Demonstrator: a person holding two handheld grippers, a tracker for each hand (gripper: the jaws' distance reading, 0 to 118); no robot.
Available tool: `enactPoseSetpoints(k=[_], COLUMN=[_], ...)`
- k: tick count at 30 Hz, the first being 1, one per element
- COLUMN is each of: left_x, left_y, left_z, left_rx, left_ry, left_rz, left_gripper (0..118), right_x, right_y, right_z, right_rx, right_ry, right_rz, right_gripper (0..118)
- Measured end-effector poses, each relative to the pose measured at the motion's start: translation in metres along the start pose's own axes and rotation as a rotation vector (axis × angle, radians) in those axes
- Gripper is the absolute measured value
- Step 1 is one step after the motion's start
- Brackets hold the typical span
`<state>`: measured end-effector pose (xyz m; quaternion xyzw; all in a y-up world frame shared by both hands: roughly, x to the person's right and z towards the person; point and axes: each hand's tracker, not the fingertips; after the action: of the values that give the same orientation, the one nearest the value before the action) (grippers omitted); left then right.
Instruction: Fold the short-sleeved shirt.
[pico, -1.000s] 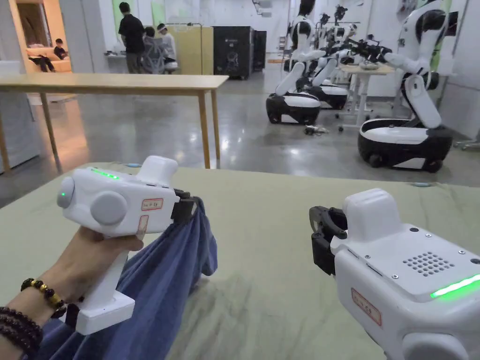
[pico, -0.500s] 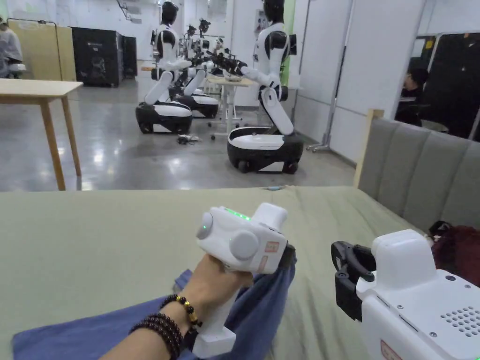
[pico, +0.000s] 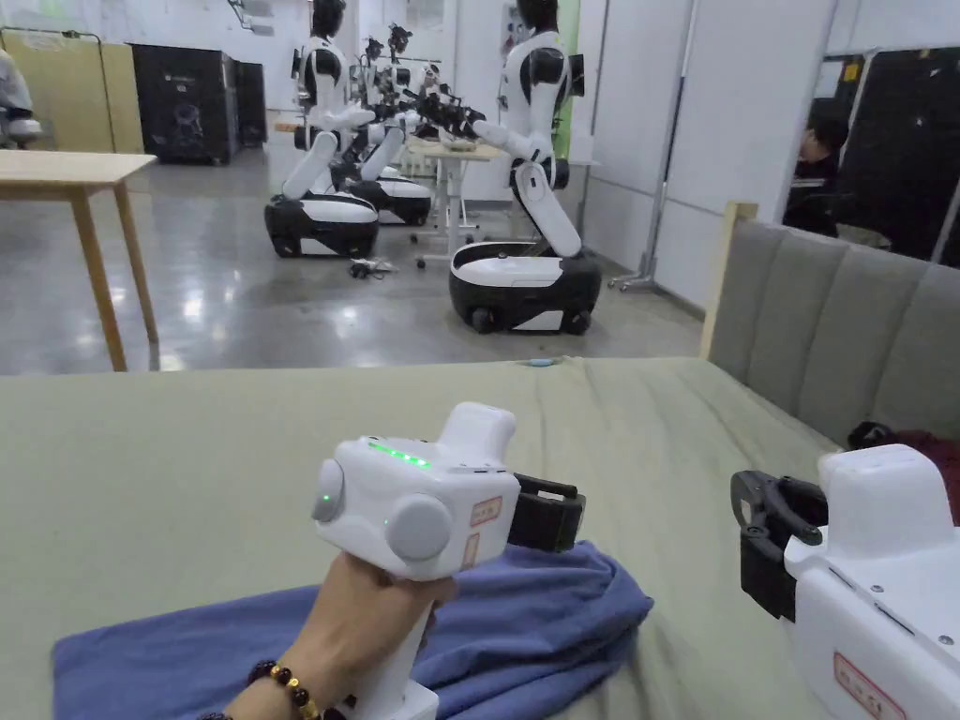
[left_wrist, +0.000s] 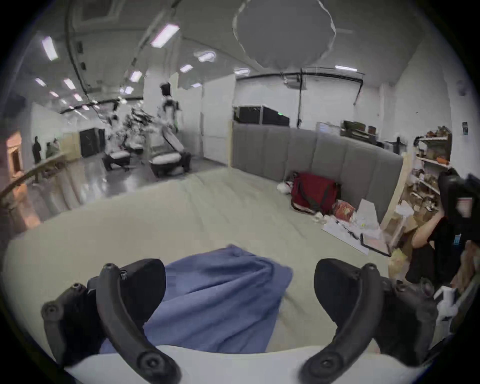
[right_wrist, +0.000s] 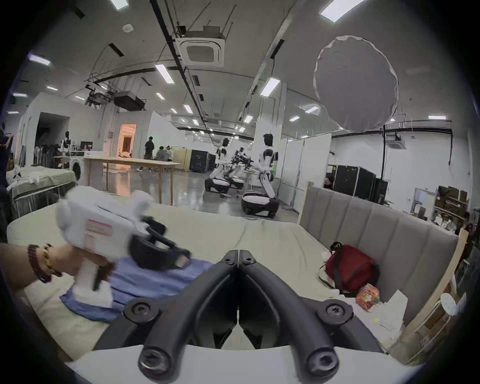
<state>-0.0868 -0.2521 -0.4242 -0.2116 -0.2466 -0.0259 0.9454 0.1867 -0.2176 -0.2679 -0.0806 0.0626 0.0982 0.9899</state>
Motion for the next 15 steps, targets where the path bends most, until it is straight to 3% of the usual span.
enactPoseSetpoints(k=[2,4,6,7,9,11,15], left_x=[-0.018,-0.042,-0.063,-0.072,-0.088,-0.108,-0.137], left_y=[-0.015,-0.029,-0.053,-0.063,-0.09,-0.116,-0.143], left_z=[0.052,0.098,0.139,0.156,0.186,0.215,0.238], left_rx=[0.058,0.061,0.079,0.077,0.072,0.051,0.021], left_ry=[0.025,0.091,0.191,0.244,0.374,0.381,0.483], left_rz=[0.021,0.065,0.096,0.095,0.135,0.221,0.224], left_gripper=[107,88,19,0,0,0,0], right_x=[-0.012,-0.024,-0.037,-0.043,-0.054,-0.062,-0.07], right_y=[0.002,0.002,-0.001,-0.003,-0.008,-0.015,-0.02], right_z=[0.002,0.004,0.005,0.006,0.008,0.011,0.01], right_rx=[0.015,0.018,0.026,0.027,0.027,0.023,0.005], right_ry=[0.045,0.062,0.086,0.091,0.101,0.116,0.132], right_rz=[-0.012,-0.015,-0.021,-0.022,-0.028,-0.033,-0.045], right_gripper=[2,2,2,2,2,2,2])
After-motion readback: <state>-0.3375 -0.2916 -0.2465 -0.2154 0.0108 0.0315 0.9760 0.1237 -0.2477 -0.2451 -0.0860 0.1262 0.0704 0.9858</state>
